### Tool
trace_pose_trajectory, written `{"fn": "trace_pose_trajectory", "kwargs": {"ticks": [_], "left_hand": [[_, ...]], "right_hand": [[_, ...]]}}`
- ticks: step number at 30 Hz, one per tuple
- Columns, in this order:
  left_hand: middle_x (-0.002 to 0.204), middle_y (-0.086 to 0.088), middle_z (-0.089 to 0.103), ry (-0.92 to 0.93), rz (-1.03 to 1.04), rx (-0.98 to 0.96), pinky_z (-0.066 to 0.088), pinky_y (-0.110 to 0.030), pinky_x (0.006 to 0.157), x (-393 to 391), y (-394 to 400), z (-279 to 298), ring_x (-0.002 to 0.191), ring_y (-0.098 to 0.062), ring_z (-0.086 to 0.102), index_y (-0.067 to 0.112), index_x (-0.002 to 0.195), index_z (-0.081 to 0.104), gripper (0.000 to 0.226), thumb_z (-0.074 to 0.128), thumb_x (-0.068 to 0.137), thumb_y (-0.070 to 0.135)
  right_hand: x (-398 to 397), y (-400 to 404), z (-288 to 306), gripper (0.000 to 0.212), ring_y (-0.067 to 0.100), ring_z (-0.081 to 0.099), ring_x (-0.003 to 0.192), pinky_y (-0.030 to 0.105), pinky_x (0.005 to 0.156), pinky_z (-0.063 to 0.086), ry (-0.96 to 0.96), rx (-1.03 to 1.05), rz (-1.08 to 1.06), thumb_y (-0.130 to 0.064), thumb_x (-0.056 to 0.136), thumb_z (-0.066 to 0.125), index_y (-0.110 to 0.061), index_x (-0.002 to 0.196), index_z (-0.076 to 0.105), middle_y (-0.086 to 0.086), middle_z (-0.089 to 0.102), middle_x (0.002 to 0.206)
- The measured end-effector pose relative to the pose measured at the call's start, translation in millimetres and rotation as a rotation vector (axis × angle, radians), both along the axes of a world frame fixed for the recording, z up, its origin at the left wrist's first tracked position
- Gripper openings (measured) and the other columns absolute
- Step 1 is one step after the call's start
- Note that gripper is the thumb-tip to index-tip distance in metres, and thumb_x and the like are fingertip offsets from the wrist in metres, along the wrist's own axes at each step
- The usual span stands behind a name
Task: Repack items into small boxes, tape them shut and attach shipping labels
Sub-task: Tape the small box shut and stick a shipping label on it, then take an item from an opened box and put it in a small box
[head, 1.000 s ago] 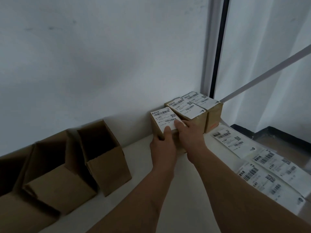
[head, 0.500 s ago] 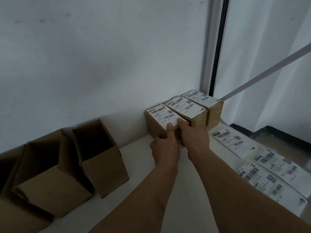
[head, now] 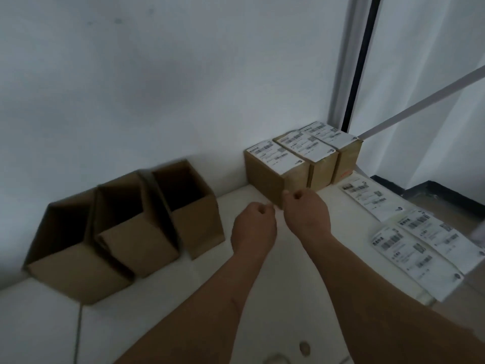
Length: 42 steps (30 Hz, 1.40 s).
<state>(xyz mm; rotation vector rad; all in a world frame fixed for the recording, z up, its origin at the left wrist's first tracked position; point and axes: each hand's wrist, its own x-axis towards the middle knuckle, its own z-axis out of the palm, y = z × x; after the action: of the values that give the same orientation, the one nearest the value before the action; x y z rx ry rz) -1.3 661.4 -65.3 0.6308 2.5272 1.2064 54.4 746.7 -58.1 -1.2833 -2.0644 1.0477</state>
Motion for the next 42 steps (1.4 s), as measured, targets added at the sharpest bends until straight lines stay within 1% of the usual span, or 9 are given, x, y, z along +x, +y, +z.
{"fn": "trace_pose_trajectory", "kwargs": {"ticks": [4,6,8,11,17,21,26,32,42], "left_hand": [[0.085,0.000,0.066,0.659,-0.214,-0.305,0.051,-0.031,0.061,12.9,-99.7,-2.4,0.072,-0.020,0.064,0.019,0.089,0.071,0.040,0.037,0.096,0.039],[0.069,0.001,0.062,0.853,-0.252,-0.416,0.041,-0.026,0.049,15.0,-153.9,3.3,0.057,-0.018,0.059,0.022,0.069,0.067,0.036,0.040,0.087,0.036],[0.065,0.000,0.060,0.941,-0.263,-0.520,0.039,-0.026,0.047,16.6,-206.6,15.8,0.056,-0.020,0.058,0.021,0.063,0.062,0.026,0.051,0.084,0.031],[0.072,-0.004,0.063,0.905,-0.295,-0.638,0.043,-0.031,0.054,23.2,-276.3,45.3,0.065,-0.025,0.061,0.017,0.070,0.064,0.020,0.061,0.087,0.027],[0.097,-0.006,0.064,0.922,-0.175,-0.729,0.042,-0.035,0.069,48.0,-402.2,104.1,0.088,-0.026,0.060,0.014,0.097,0.065,0.031,0.039,0.100,0.031],[0.110,-0.004,0.062,0.899,-0.039,-0.798,0.042,-0.035,0.076,63.2,-482.8,123.3,0.100,-0.024,0.058,0.017,0.111,0.062,0.034,0.032,0.103,0.033],[0.110,-0.001,0.059,0.758,0.079,-0.883,0.043,-0.033,0.078,72.6,-581.3,124.5,0.102,-0.022,0.055,0.020,0.109,0.058,0.025,0.036,0.102,0.030],[0.117,-0.002,0.058,0.681,0.234,-0.934,0.040,-0.035,0.082,70.4,-673.0,108.4,0.110,-0.026,0.053,0.019,0.115,0.058,0.034,0.030,0.104,0.035],[0.084,0.001,0.067,0.615,0.634,-0.740,0.044,-0.033,0.061,44.6,-793.0,66.2,0.081,-0.025,0.062,0.018,0.083,0.071,0.023,0.054,0.090,0.032]], "right_hand": [[29.1,-72.1,0.3,0.029,0.023,0.059,0.092,0.033,0.072,0.044,-0.357,0.415,0.325,-0.037,0.101,0.040,-0.016,0.100,0.059,0.004,0.059,0.098],[40.4,-111.4,5.9,0.029,0.023,0.058,0.097,0.033,0.074,0.042,-0.435,0.548,0.443,-0.035,0.102,0.036,-0.017,0.108,0.057,0.004,0.058,0.107],[47.6,-152.0,15.8,0.028,0.022,0.056,0.097,0.033,0.074,0.041,-0.456,0.639,0.532,-0.034,0.103,0.034,-0.018,0.109,0.055,0.003,0.058,0.109],[50.3,-211.4,36.4,0.026,0.022,0.055,0.098,0.032,0.075,0.039,-0.444,0.706,0.609,-0.031,0.103,0.033,-0.018,0.109,0.055,0.002,0.058,0.110],[44.2,-327.7,75.0,0.028,0.025,0.053,0.108,0.035,0.082,0.041,-0.357,0.749,0.755,-0.027,0.102,0.034,-0.016,0.117,0.056,0.006,0.057,0.120],[39.4,-404.8,92.0,0.027,0.024,0.055,0.102,0.032,0.073,0.037,-0.249,0.792,0.867,-0.027,0.103,0.035,-0.015,0.112,0.056,0.006,0.059,0.112],[27.7,-497.5,100.8,0.019,0.023,0.055,0.098,0.031,0.073,0.039,-0.201,0.805,0.982,-0.022,0.099,0.042,-0.017,0.112,0.056,0.004,0.058,0.110],[7.7,-592.0,96.7,0.014,0.025,0.055,0.097,0.034,0.073,0.044,-0.180,0.806,1.122,-0.023,0.099,0.046,-0.016,0.109,0.053,0.005,0.055,0.109],[-31.8,-724.1,66.5,0.023,0.024,0.059,0.096,0.036,0.077,0.051,-0.131,0.578,1.281,-0.030,0.101,0.040,-0.019,0.109,0.058,0.003,0.060,0.108]]}}
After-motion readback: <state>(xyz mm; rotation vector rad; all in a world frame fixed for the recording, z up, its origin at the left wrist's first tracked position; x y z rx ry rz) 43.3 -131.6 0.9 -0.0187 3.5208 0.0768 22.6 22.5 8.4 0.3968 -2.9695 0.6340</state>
